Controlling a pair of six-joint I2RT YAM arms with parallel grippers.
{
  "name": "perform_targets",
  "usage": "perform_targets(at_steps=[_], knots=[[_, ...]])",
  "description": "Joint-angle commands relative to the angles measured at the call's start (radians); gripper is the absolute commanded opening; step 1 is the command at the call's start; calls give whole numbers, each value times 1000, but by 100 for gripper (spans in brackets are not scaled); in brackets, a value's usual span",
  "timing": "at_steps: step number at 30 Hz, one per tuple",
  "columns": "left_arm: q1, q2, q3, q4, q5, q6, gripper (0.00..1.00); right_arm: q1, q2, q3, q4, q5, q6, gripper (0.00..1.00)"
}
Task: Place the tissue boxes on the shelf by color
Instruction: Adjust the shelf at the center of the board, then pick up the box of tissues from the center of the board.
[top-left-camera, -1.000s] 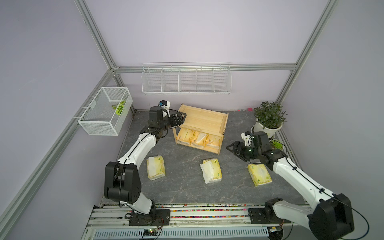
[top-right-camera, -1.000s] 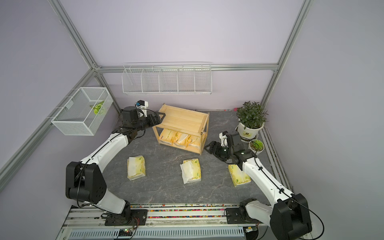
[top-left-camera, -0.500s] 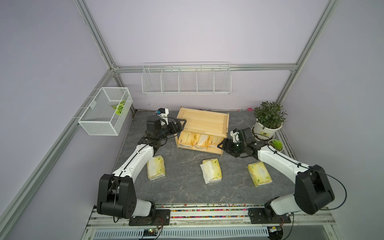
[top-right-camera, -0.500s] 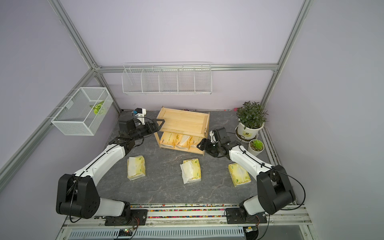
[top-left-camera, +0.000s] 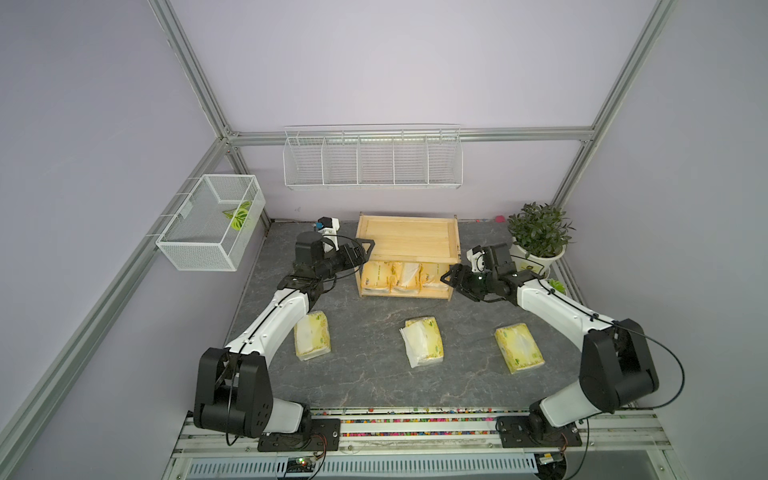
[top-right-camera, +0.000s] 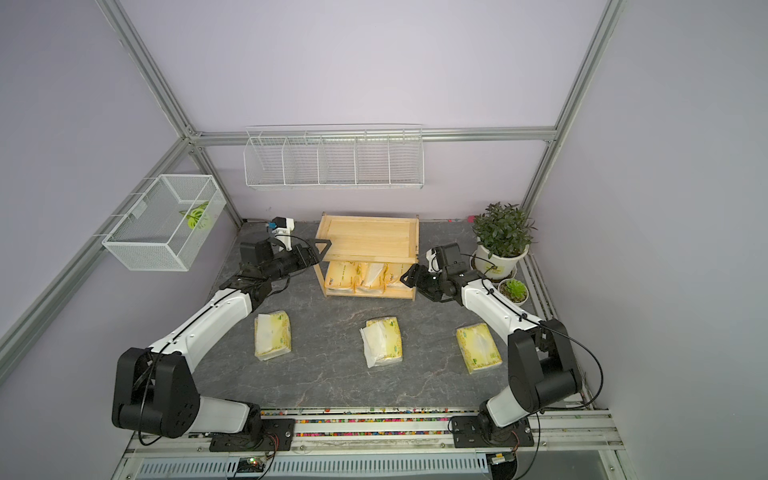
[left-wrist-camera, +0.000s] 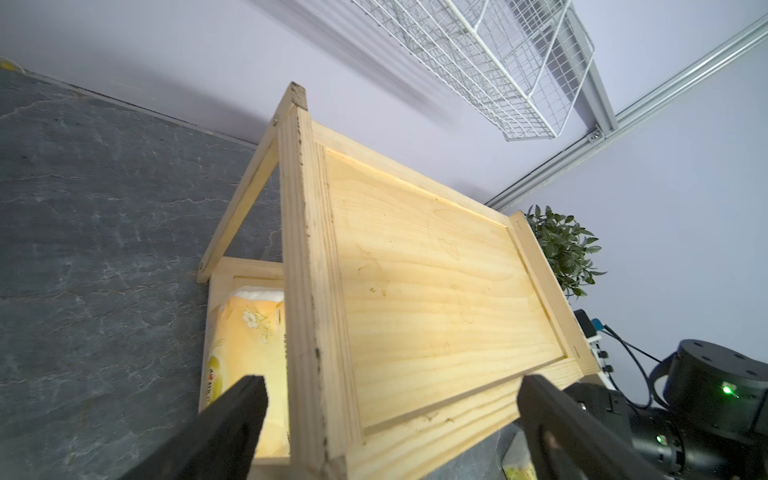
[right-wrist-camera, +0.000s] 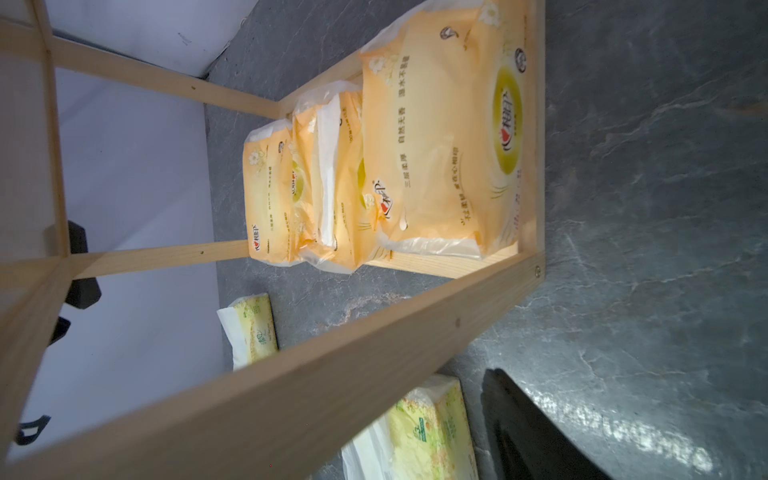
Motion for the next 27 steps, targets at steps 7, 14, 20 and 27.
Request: perform_targets(at_steps=[7, 14, 20, 27], knots=[[12, -151, 85, -158, -298, 87, 100, 3, -247, -177, -94, -82, -43, 77], [-16, -302, 12, -315, -146, 63, 100, 18, -279, -321, -10, -133, 9, 77], [-197, -493, -229, -299, -167, -64, 100, 43, -250, -435, 143, -188, 70, 77], [-373, -565, -453, -155, -229, -221, 100, 52, -198, -526, 276, -218, 110, 77]])
